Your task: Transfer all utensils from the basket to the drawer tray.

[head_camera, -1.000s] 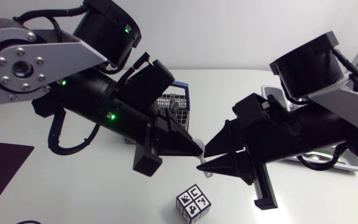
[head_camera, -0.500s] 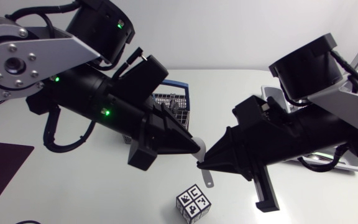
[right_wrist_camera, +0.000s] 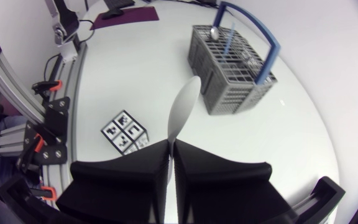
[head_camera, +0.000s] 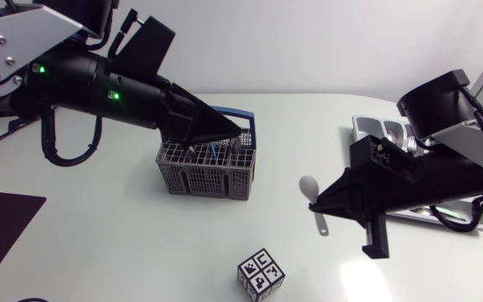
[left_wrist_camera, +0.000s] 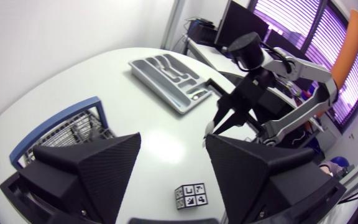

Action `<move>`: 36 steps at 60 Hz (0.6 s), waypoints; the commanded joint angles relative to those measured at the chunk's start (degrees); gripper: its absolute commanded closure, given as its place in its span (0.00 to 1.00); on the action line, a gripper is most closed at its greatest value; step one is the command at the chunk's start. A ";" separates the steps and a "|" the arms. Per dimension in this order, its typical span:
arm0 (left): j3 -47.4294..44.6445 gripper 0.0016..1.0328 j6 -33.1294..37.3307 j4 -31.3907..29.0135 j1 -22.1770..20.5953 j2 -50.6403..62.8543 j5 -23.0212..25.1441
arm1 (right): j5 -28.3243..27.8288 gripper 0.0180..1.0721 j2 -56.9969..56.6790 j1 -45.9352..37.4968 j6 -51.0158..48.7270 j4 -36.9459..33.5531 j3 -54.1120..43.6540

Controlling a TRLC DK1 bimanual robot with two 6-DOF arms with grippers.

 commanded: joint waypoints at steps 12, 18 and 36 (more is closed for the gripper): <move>-2.03 0.27 2.54 0.22 5.95 2.28 -10.02 | 9.14 0.95 0.16 -16.77 -12.78 0.82 -3.24; -2.90 0.27 3.16 0.22 7.62 3.24 -11.95 | 13.18 0.95 0.52 -22.66 -16.65 4.33 -4.65; -4.66 0.27 2.37 0.22 10.52 6.85 -16.44 | 18.63 0.94 10.10 -41.21 -28.52 19.80 -7.11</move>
